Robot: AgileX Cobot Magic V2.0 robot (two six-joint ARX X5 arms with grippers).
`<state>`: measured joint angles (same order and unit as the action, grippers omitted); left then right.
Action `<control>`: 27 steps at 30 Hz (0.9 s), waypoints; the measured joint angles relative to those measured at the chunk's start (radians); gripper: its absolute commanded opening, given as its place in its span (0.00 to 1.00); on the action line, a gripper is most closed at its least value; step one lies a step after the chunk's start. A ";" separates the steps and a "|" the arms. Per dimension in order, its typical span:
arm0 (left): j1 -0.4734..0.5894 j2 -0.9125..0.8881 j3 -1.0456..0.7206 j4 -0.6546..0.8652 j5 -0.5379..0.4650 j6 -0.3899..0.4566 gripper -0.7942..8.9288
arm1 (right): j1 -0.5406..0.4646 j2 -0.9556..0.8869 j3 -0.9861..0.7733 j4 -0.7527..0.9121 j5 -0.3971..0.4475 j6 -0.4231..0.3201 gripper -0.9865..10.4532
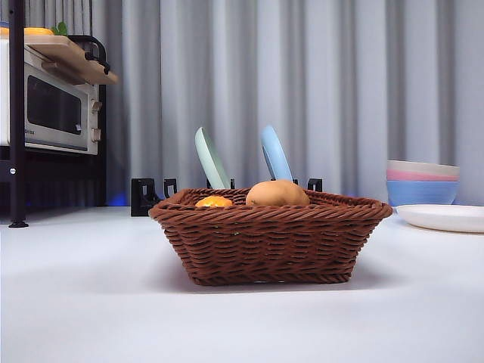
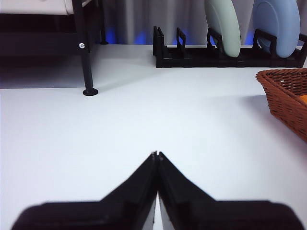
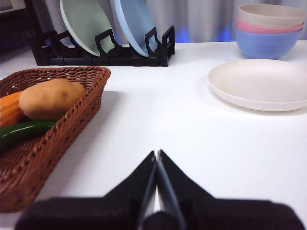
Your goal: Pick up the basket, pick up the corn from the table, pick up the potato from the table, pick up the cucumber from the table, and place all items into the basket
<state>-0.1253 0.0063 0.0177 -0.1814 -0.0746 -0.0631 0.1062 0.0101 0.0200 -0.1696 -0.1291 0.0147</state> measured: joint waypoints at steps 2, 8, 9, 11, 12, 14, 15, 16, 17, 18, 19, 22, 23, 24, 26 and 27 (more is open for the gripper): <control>0.000 0.000 0.000 0.000 0.000 0.000 0.08 | 0.000 0.007 0.000 0.000 0.009 0.000 0.09; 0.000 0.000 0.000 0.000 0.000 0.000 0.08 | 0.000 0.014 0.000 -0.002 0.024 0.000 0.09; 0.000 0.000 0.000 0.000 0.000 0.000 0.08 | 0.000 0.014 0.000 -0.002 0.024 0.000 0.09; 0.000 0.000 0.000 0.000 0.000 0.000 0.08 | 0.000 0.014 0.000 -0.002 0.025 0.001 0.09; 0.000 0.000 0.000 0.000 0.000 0.000 0.08 | 0.000 0.014 0.000 -0.002 0.025 0.001 0.09; 0.000 0.000 0.000 0.000 0.000 0.000 0.08 | 0.000 0.014 0.000 -0.002 0.024 0.001 0.09; 0.000 0.000 0.000 0.000 0.000 0.000 0.08 | 0.000 0.014 0.000 -0.002 0.025 0.001 0.09; 0.000 0.000 0.000 0.000 0.000 0.000 0.08 | 0.000 0.014 0.000 -0.002 0.024 0.000 0.09; 0.000 0.000 0.000 0.000 0.000 0.000 0.08 | 0.000 0.014 0.000 -0.002 0.025 0.001 0.09; 0.000 0.000 0.000 0.000 0.000 0.000 0.08 | 0.000 0.014 0.000 -0.002 0.025 0.000 0.09; 0.000 0.000 0.000 0.000 0.000 0.000 0.08 | 0.000 0.014 0.000 -0.002 0.025 0.001 0.09; 0.000 0.000 0.000 0.000 0.000 0.000 0.08 | 0.000 0.014 0.000 -0.002 0.025 0.001 0.09; 0.000 0.000 0.000 0.000 0.000 0.000 0.08 | 0.000 0.014 0.000 -0.002 0.025 0.001 0.09; 0.000 0.000 0.000 0.000 0.000 0.000 0.08 | 0.000 0.014 0.000 -0.002 0.025 0.001 0.09; 0.000 0.000 0.000 0.000 0.000 0.000 0.08 | 0.000 0.014 0.000 -0.002 0.025 0.000 0.09; 0.000 0.000 0.000 0.000 0.000 0.000 0.08 | 0.000 0.014 0.000 -0.002 0.025 0.001 0.09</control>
<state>-0.1253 0.0063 0.0177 -0.1818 -0.0746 -0.0631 0.1062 0.0242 0.0200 -0.1711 -0.1043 0.0154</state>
